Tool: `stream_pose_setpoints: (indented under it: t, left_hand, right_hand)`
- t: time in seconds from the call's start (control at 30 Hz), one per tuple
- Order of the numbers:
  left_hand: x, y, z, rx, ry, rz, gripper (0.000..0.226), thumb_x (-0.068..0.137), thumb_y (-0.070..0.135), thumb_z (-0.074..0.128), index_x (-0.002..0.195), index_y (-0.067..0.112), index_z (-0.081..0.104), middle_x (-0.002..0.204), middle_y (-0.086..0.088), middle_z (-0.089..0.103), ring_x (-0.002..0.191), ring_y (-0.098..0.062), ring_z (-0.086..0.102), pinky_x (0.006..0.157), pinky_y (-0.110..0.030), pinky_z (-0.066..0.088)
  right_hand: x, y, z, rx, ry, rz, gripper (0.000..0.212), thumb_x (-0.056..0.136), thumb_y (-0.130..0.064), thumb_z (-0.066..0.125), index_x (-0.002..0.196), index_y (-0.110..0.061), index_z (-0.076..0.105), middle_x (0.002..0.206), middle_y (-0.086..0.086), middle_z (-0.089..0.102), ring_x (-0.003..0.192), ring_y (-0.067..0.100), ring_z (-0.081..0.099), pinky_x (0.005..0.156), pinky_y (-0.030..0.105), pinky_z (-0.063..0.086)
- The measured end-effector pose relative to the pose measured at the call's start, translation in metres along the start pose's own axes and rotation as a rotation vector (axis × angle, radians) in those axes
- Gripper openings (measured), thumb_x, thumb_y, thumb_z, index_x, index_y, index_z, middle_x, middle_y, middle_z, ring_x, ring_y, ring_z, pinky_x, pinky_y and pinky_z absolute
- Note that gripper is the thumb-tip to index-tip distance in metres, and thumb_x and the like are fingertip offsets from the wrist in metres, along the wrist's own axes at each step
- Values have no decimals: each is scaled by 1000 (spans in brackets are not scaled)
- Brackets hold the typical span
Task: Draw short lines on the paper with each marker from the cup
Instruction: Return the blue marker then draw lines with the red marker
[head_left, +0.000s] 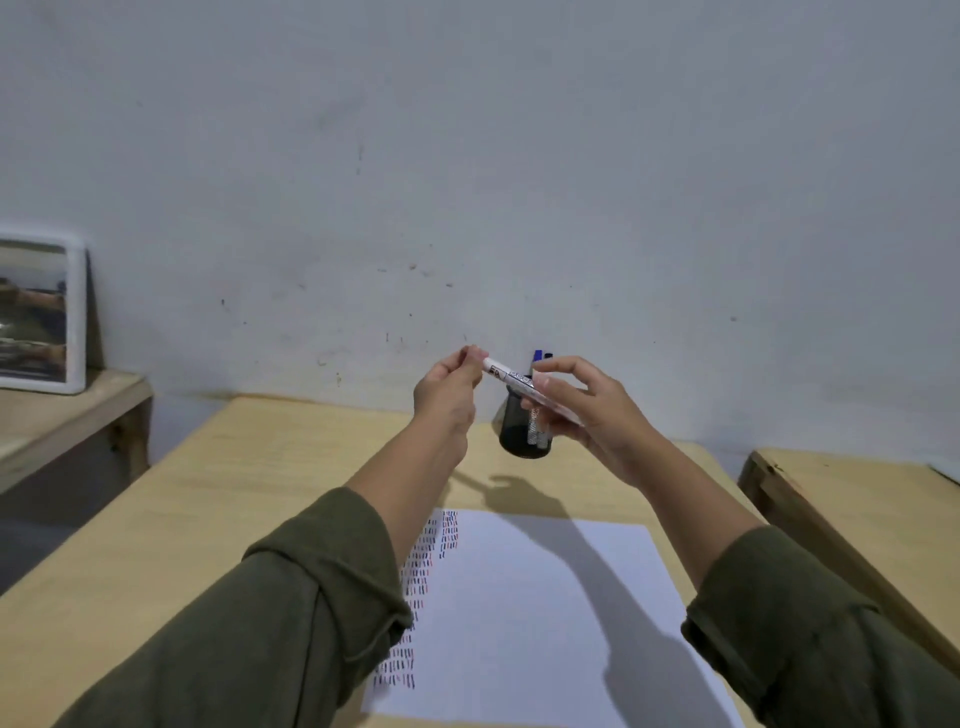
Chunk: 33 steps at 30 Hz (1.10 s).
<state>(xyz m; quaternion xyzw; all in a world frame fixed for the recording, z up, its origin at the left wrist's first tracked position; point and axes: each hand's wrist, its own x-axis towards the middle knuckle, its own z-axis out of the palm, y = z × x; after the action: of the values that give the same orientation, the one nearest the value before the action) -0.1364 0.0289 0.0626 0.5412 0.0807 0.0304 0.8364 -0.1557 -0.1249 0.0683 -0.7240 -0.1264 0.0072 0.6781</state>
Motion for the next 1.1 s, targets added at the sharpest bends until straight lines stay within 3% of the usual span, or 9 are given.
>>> stream_pose_setpoints:
  t: [0.13,0.27,0.5,0.63,0.7,0.8,0.97,1.1]
  left_hand:
    - [-32,-16,-16,-42,60,-52,13,85,37,65,86,25,61,77,14,58,77,0,53,64,-21,35]
    - [-62,-32,-23,-29,28,-65,15,84,38,66,81,25,59,79,13,60,73,0,51,62,-22,32]
    - [-81,-43,-39,-170,-197,-38,24,98,37,40,92,29,62,90,24,66,89,7,54,88,-29,30]
    - [-85,-42,-41,-306,-295,-45,25,100,30,35,114,31,56,105,25,62,90,5,51,83,-25,35]
    - [-88,-40,-39,-295,-267,-17,25,100,27,38,115,29,58,103,22,62,89,5,53,80,-24,36]
    - [-86,-36,-35,-198,-142,0,18,97,27,46,93,28,63,91,21,63,84,8,55,83,-27,30]
    - [-78,-29,-34,-62,21,-38,22,91,34,57,72,25,64,70,16,58,68,1,50,57,-22,24]
    - [-69,-30,-44,-49,99,-38,23,87,37,63,69,23,64,59,17,59,63,2,50,63,-23,32]
  right_hand:
    - [-34,11,12,249,-14,-31,18,88,-15,59,106,-13,61,81,9,68,64,17,61,66,23,50]
    - [-59,25,34,368,18,-34,17,90,-19,57,104,-13,63,74,4,68,60,13,61,58,18,50]
    - [-81,35,60,550,98,-22,20,96,-25,49,89,-14,65,62,1,66,52,8,58,54,16,49]
    - [-86,35,67,627,95,0,22,96,-28,48,91,-14,64,61,1,67,52,8,60,55,16,51]
    - [-87,34,67,629,90,-3,22,96,-29,48,94,-14,64,64,1,69,54,8,62,57,17,53]
    - [-85,32,65,573,73,-43,21,97,-24,46,97,-12,64,66,2,69,57,8,63,60,17,53]
    - [-80,33,64,458,38,-122,20,96,-17,47,99,-7,64,73,8,68,62,13,63,64,19,52]
    - [-80,39,62,348,32,-157,18,95,-14,50,95,-9,67,74,10,67,65,16,64,69,22,53]
